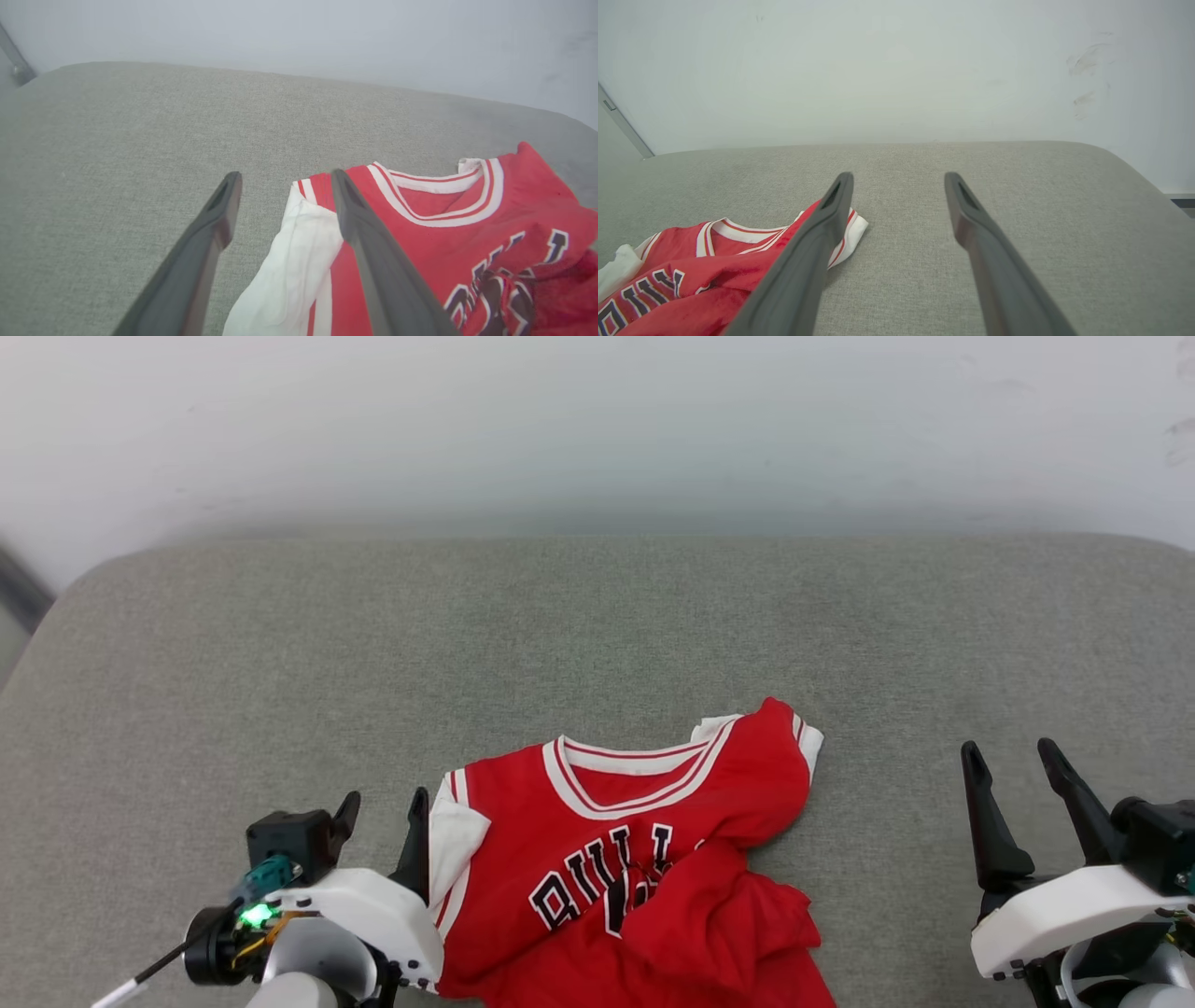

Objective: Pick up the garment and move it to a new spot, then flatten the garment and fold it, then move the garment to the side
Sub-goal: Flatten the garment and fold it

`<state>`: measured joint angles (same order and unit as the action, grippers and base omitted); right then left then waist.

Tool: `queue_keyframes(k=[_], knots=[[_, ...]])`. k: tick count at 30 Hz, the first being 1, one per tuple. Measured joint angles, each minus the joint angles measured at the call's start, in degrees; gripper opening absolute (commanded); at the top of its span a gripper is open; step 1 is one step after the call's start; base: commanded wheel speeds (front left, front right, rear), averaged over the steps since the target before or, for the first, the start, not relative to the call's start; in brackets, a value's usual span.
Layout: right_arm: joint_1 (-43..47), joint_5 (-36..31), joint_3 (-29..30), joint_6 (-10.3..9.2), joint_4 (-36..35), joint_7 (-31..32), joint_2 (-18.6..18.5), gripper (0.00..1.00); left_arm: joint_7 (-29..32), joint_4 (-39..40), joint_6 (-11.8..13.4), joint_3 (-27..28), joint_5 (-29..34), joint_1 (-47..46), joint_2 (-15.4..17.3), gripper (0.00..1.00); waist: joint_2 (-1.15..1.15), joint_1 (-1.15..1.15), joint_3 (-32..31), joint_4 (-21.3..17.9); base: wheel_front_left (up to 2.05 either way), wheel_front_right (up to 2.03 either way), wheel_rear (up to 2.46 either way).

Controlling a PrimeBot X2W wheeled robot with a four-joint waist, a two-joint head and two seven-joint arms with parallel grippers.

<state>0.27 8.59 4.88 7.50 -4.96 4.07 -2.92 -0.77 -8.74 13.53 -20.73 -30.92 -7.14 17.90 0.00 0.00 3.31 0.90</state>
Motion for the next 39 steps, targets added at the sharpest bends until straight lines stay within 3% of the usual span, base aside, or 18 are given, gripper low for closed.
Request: queue_keyframes(k=[4,10,15,19,20,21,22,26,35,39], knots=[[0.54,-0.01,0.14,0.00,-0.33,0.44,0.00,1.00,4.17,-0.55,-2.68,-2.48,0.38,-2.21,1.81,1.00,0.00,0.00,-0.75,-0.58,0.00,0.00,0.00],[0.62,0.01,-0.59,0.00,-0.65,0.59,0.00,1.00,18.56,-3.61,-8.05,-5.65,-2.59,-6.92,5.30,1.00,0.00,0.00,-0.26,-1.70,0.00,0.00,0.00],[0.12,0.57,-1.45,0.00,-0.31,0.47,0.01,1.00,27.94,-7.60,-10.13,-6.51,-5.27,-10.12,7.28,1.00,0.00,0.00,1.35,-2.99,0.00,0.00,0.00],[-0.37,1.27,-1.76,0.00,0.40,-0.02,0.00,1.00,30.98,-10.51,-11.03,-6.60,-6.58,-11.72,7.82,1.00,0.00,0.00,2.85,-4.08,0.00,0.00,0.00],[-0.41,1.49,-1.78,0.00,0.63,-0.08,0.00,1.00,31.06,-11.04,-11.12,-6.55,-6.80,-11.96,7.80,0.75,0.00,0.00,3.20,-4.30,0.00,0.00,0.00],[-0.53,1.56,-1.75,0.00,0.85,-0.16,0.00,1.00,31.12,-11.52,-11.48,-6.41,-7.33,-12.16,7.70,0.42,0.00,0.00,3.52,-4.49,0.00,0.00,0.00],[-0.66,1.66,-1.77,0.00,0.98,-0.31,0.00,1.00,30.74,-11.82,-11.49,-6.30,-7.40,-12.22,7.56,0.00,0.00,0.00,3.81,-4.63,0.00,0.00,0.00],[-1.02,1.66,-1.49,0.00,1.37,-0.76,0.00,1.00,29.13,-12.90,-11.31,-5.60,-7.66,-12.74,7.14,0.00,0.00,0.00,4.53,-4.54,0.00,0.00,0.00],[-2.01,1.45,-1.25,0.00,1.56,-0.77,0.00,1.00,20.58,-15.38,-5.34,0.93,-8.92,-11.59,7.13,0.00,0.00,0.00,4.76,-2.82,0.00,0.00,0.00],[-2.34,1.45,-1.25,0.00,1.55,-0.76,0.00,1.00,20.09,-17.27,-4.88,2.48,-11.48,-9.23,5.93,0.00,0.00,0.00,4.91,-2.62,0.00,0.00,0.00]])
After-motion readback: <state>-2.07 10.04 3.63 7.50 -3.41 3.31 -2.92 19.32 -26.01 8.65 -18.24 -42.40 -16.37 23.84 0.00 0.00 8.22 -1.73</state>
